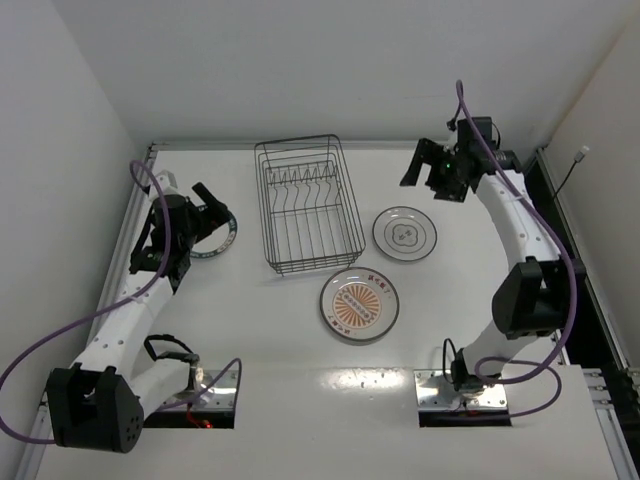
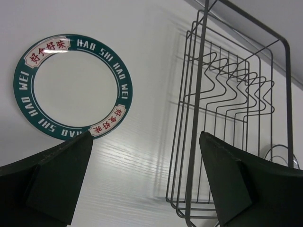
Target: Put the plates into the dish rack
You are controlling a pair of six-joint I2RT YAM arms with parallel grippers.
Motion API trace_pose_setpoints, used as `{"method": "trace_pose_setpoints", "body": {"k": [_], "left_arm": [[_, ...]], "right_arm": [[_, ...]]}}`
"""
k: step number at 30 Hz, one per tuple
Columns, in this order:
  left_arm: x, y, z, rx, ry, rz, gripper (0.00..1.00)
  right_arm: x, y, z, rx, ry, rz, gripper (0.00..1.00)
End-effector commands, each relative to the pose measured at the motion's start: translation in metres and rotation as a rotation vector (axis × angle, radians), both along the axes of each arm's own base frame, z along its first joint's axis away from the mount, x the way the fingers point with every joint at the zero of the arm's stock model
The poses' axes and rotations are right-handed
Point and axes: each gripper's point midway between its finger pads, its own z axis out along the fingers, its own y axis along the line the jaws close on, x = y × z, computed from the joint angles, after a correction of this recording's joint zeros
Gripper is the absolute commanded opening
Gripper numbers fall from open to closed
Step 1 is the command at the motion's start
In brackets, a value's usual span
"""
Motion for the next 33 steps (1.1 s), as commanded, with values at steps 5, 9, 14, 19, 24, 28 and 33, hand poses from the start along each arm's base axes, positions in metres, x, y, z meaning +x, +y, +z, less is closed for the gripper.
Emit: {"method": "trace_pose_setpoints", "body": {"k": [5, 9, 14, 19, 24, 28, 33], "left_arm": [[0.012, -0.003, 0.014, 0.022, -0.036, -0.012, 0.94], [0.012, -0.006, 0.012, 0.021, -0.036, -0.022, 0.94], [0.01, -0.005, 0.014, 0.04, -0.044, -0.029, 0.94], [0.012, -0.006, 0.018, 0.047, -0.043, -0.042, 0.94], [0.013, -0.006, 0.017, 0.058, -0.034, -0.046, 0.94], [0.017, -0.006, 0.015, 0.068, -0.024, -0.05, 0.94], [0.019, -0.01, 0.014, 0.088, -0.015, -0.071, 0.94]], "right_arm": [[-0.004, -0.019, -0.081, 0.231, 0.182, -0.035, 1.0], [0.004, -0.031, -0.128, 0.339, 0.255, -0.003, 0.95], [0.0, -0.035, -0.185, 0.348, 0.376, -0.027, 0.9], [-0.002, -0.037, -0.222, 0.317, 0.464, -0.052, 0.86], [0.009, -0.037, -0.215, 0.321, 0.428, -0.042, 0.85], [0.016, -0.033, -0.17, 0.305, 0.32, -0.005, 0.86], [0.019, -0.044, -0.119, 0.24, 0.217, 0.001, 0.88]]}}
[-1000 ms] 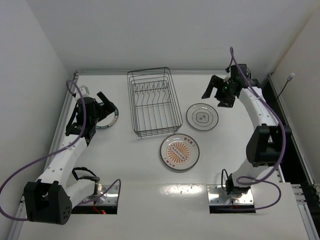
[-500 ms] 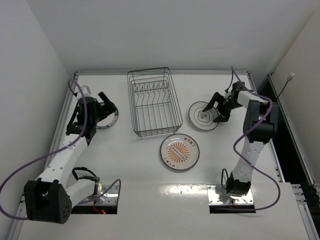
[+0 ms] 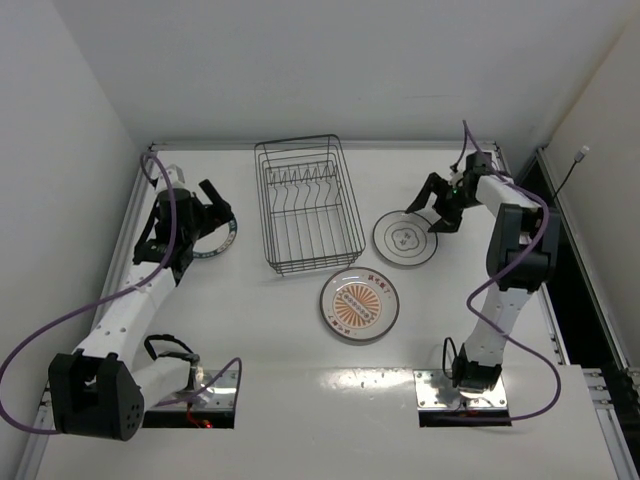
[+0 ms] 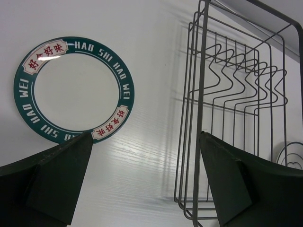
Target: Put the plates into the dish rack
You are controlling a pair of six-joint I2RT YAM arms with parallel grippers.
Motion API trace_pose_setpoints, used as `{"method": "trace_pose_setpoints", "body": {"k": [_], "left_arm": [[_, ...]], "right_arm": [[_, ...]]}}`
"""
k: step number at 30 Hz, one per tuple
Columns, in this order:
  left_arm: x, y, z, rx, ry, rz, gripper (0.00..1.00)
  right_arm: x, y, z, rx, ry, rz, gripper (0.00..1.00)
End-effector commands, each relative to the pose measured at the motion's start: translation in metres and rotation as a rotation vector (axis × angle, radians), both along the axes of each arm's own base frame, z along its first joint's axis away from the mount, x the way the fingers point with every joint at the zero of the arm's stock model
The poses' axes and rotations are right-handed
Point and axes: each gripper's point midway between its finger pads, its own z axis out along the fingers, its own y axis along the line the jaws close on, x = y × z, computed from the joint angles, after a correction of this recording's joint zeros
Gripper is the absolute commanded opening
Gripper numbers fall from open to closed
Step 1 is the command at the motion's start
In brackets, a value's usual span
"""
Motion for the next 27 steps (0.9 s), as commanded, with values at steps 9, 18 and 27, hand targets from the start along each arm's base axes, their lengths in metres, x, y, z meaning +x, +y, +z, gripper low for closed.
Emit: {"method": "trace_pose_setpoints", "body": {"k": [9, 18, 27], "left_arm": [[0.01, -0.009, 0.02, 0.028, -0.063, -0.032, 0.94], [0.007, -0.005, 0.016, 0.046, -0.043, -0.02, 0.94], [0.007, -0.005, 0.018, 0.046, -0.043, -0.02, 0.94]], "right_arm": [[-0.021, -0.036, 0.028, -0.206, -0.008, 0.076, 0.89], [-0.039, -0.028, -0.011, -0.111, 0.076, 0.085, 0.75], [-0.042, -0.007, -0.039, -0.019, 0.138, 0.135, 0.18]]}}
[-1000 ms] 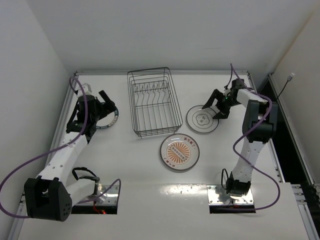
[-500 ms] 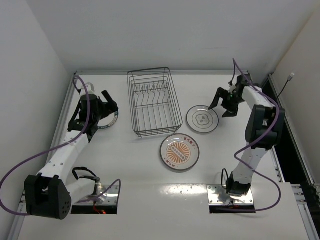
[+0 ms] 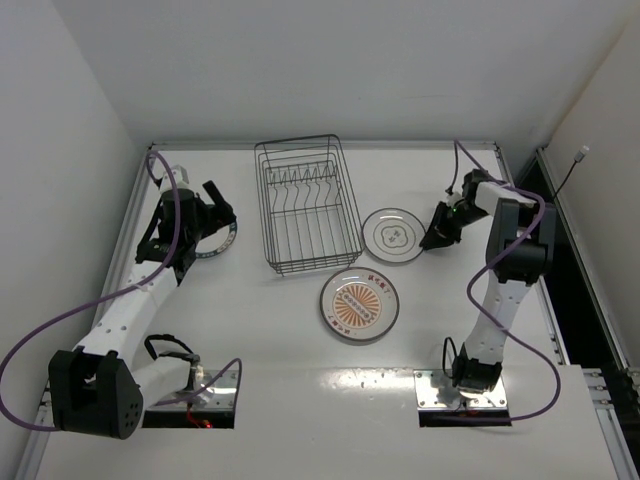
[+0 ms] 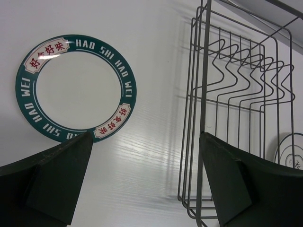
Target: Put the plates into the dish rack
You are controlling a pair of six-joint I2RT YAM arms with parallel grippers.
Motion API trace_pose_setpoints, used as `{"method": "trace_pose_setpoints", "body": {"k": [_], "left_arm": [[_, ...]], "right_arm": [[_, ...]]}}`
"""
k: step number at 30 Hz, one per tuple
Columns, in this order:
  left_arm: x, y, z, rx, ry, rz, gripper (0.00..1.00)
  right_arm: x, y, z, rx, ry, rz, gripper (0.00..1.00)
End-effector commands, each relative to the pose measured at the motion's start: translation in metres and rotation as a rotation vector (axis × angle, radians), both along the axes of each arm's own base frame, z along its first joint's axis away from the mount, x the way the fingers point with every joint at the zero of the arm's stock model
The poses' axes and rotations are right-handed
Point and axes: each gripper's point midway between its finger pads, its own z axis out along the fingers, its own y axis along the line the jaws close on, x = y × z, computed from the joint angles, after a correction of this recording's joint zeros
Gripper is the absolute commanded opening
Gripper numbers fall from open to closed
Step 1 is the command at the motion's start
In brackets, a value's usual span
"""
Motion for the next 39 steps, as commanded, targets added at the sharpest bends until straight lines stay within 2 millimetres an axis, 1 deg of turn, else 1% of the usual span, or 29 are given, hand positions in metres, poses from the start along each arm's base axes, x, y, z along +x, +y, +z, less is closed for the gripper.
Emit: {"method": "trace_pose_setpoints", "body": {"k": [1, 2, 3, 5, 6, 7, 9, 10, 11, 12, 13, 16, 18, 20, 21, 22, 23, 25, 26, 27, 28, 29, 30, 33, 34, 35, 37, 38, 39], "left_arm": [[0.007, -0.001, 0.023, 0.016, -0.058, -0.006, 0.94], [0.007, -0.001, 0.023, 0.016, -0.058, -0.006, 0.94], [0.007, -0.001, 0.023, 0.016, -0.058, -0.006, 0.94], [0.006, -0.001, 0.021, 0.017, -0.049, -0.007, 0.94], [0.005, -0.001, 0.024, 0.016, -0.058, -0.006, 0.94], [0.004, -0.001, 0.019, 0.017, -0.048, -0.007, 0.94], [0.003, 0.0, 0.022, 0.016, -0.057, -0.006, 0.94], [0.001, 0.0, 0.016, 0.018, -0.045, -0.007, 0.94], [0.001, 0.0, 0.014, 0.018, -0.045, -0.007, 0.94], [0.001, 0.0, 0.017, 0.009, -0.054, -0.003, 0.94], [0.001, -0.002, 0.015, 0.004, -0.057, -0.011, 0.94], [0.0, -0.002, 0.018, 0.003, -0.066, -0.011, 0.94], [0.0, -0.002, 0.018, 0.003, -0.066, -0.011, 0.94], [0.0, -0.002, 0.018, 0.011, -0.066, -0.015, 0.94], [-0.002, 0.0, 0.019, 0.015, -0.066, -0.006, 0.94], [-0.002, 0.0, 0.019, 0.015, -0.066, -0.006, 0.96], [-0.002, 0.002, 0.019, 0.019, -0.066, 0.002, 0.96], [-0.003, 0.004, 0.022, 0.03, -0.075, 0.007, 0.96], [-0.004, 0.004, 0.017, 0.031, -0.064, 0.007, 0.96], [-0.004, 0.004, 0.017, 0.031, -0.064, 0.007, 0.96], [-0.005, 0.004, 0.02, 0.03, -0.073, 0.007, 0.96], [-0.005, 0.004, 0.02, 0.03, -0.073, 0.007, 0.96], [-0.006, 0.004, 0.016, 0.031, -0.064, 0.007, 0.96], [-0.006, 0.006, 0.016, 0.035, -0.065, 0.015, 0.96], [-0.006, 0.006, 0.016, 0.035, -0.065, 0.015, 0.97], [-0.008, 0.006, 0.014, 0.036, -0.056, 0.015, 0.97], [-0.008, 0.008, 0.014, 0.041, -0.056, 0.025, 0.97], [-0.008, 0.008, 0.014, 0.041, -0.056, 0.025, 0.97], [-0.007, 0.009, 0.014, 0.036, -0.057, 0.039, 0.97]], "right_arm": [[0.008, 0.01, 0.003, 0.053, -0.03, 0.024, 0.16], [0.008, 0.01, 0.003, 0.053, -0.03, 0.024, 0.12], [0.006, 0.01, 0.003, 0.055, -0.021, 0.024, 0.02], [0.005, 0.011, 0.007, 0.053, -0.027, 0.024, 0.0], [0.004, 0.011, 0.009, 0.051, -0.037, 0.024, 0.0], [0.01, 0.01, 0.021, 0.043, -0.082, 0.026, 0.0], [0.006, 0.009, 0.024, 0.033, -0.084, 0.024, 0.0], [0.006, 0.009, 0.024, 0.033, -0.084, 0.024, 0.08], [0.002, 0.01, 0.021, 0.035, -0.072, 0.024, 0.19], [-0.003, 0.011, 0.017, 0.038, -0.057, 0.024, 0.3], [-0.003, 0.011, 0.015, 0.038, -0.06, 0.024, 0.4], [-0.008, 0.013, -0.005, 0.055, -0.027, 0.015, 0.51], [-0.006, 0.016, -0.009, 0.079, -0.019, 0.009, 0.51], [0.005, 0.017, -0.008, 0.09, -0.035, -0.012, 0.46], [0.006, 0.017, -0.009, 0.091, -0.027, -0.012, 0.43], [0.006, 0.018, -0.013, 0.104, -0.003, -0.012, 0.34], [0.016, 0.016, -0.01, 0.101, -0.024, -0.011, 0.3], [0.021, 0.019, -0.006, 0.122, -0.037, 0.0, 0.18], [0.025, 0.02, -0.005, 0.135, -0.036, 0.001, 0.07], [0.022, 0.022, -0.007, 0.151, -0.025, 0.01, 0.03], [0.026, 0.021, -0.005, 0.149, -0.037, 0.011, 0.0], [0.026, 0.021, -0.005, 0.149, -0.037, 0.011, 0.0], [0.03, 0.021, 0.009, 0.142, -0.075, 0.014, 0.0], [0.033, 0.021, 0.043, 0.134, -0.13, 0.007, 0.0], [0.038, 0.018, 0.073, 0.109, -0.204, 0.0, 0.0], [0.037, 0.014, 0.088, 0.072, -0.226, -0.019, 0.0], [0.048, 0.008, 0.136, 0.033, -0.321, -0.09, 0.0], [0.051, -0.003, 0.171, -0.037, -0.413, -0.135, 0.0], [0.06, 0.003, 0.199, -0.054, -0.477, -0.161, 0.0]]}}
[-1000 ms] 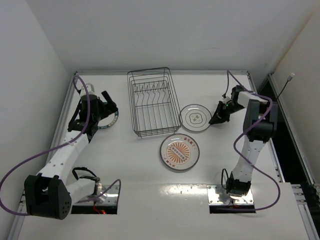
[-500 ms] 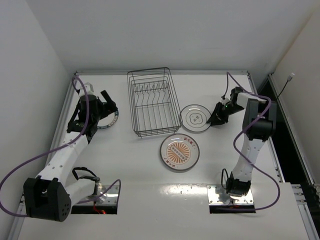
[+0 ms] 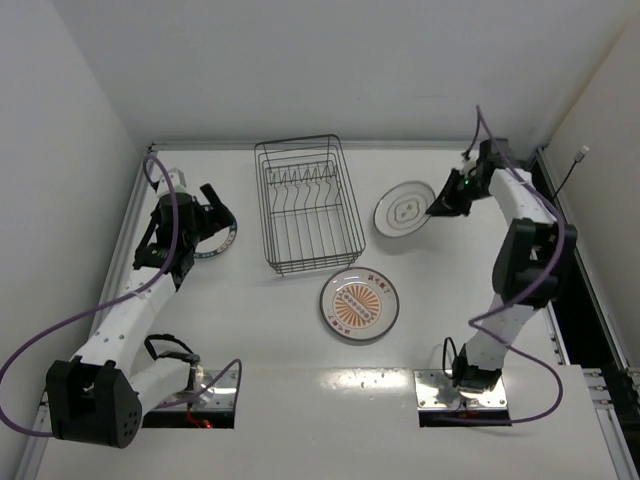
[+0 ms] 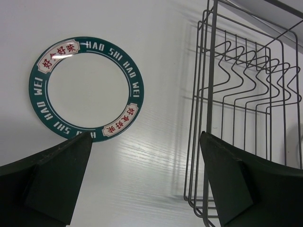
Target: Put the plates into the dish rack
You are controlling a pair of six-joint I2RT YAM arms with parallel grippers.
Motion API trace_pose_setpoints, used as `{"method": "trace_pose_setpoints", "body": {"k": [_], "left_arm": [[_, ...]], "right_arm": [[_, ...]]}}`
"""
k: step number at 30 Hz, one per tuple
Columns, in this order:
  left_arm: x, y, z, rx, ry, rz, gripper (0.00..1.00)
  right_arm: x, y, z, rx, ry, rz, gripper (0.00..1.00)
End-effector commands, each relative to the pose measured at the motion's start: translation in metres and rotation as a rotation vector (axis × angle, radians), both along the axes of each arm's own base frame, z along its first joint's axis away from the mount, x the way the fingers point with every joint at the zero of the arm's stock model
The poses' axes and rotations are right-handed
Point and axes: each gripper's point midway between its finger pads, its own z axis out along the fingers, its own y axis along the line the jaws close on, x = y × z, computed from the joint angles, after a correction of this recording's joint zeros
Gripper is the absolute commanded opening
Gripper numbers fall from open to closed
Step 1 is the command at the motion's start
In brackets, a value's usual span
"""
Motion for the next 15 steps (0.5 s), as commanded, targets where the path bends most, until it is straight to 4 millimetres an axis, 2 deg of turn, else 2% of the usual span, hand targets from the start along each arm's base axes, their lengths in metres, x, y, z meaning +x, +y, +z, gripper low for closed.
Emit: {"method": "trace_pose_setpoints", "body": {"k": [1, 2, 3, 4, 5, 6, 10, 11, 12, 13, 14, 15], "left_arm": [[0.001, 0.003, 0.012, 0.01, -0.046, 0.02, 0.97], [-0.001, 0.003, 0.007, 0.012, -0.034, 0.02, 0.97], [-0.001, 0.005, 0.007, 0.016, -0.034, 0.03, 0.97], [-0.002, 0.005, 0.003, 0.008, -0.026, 0.034, 0.97], [-0.002, 0.007, 0.003, 0.013, -0.027, 0.045, 0.97], [-0.001, 0.008, 0.0, 0.018, -0.018, 0.053, 0.97], [0.0, 0.008, -0.003, 0.019, -0.009, 0.053, 0.97], [0.0, 0.01, -0.003, 0.023, -0.01, 0.061, 0.97], [0.0, 0.01, -0.003, 0.023, -0.01, 0.062, 0.97], [0.0, 0.01, -0.003, 0.023, -0.01, 0.062, 0.97], [0.0, 0.012, -0.007, 0.03, 0.0, 0.072, 0.97], [0.002, 0.012, -0.002, 0.029, -0.009, 0.073, 0.97]], "right_arm": [[0.037, -0.011, 0.139, -0.138, -0.357, -0.129, 0.0], [0.044, -0.016, 0.156, -0.197, -0.404, -0.154, 0.0], [0.051, -0.015, 0.181, -0.229, -0.443, -0.163, 0.0], [0.056, -0.004, 0.19, -0.264, -0.465, -0.141, 0.0], [0.063, -0.007, 0.198, -0.328, -0.494, -0.155, 0.0], [0.07, -0.001, 0.218, -0.349, -0.542, -0.159, 0.0], [0.101, 0.047, 0.212, -0.46, -0.563, -0.101, 0.0], [0.109, 0.057, 0.224, -0.467, -0.599, -0.09, 0.0], [0.11, 0.072, 0.217, -0.487, -0.581, -0.066, 0.0], [0.12, 0.082, 0.197, -0.502, -0.549, -0.046, 0.0], [0.125, 0.089, 0.205, -0.508, -0.578, -0.05, 0.0], [0.127, 0.093, 0.196, -0.534, -0.566, -0.05, 0.0]]}}
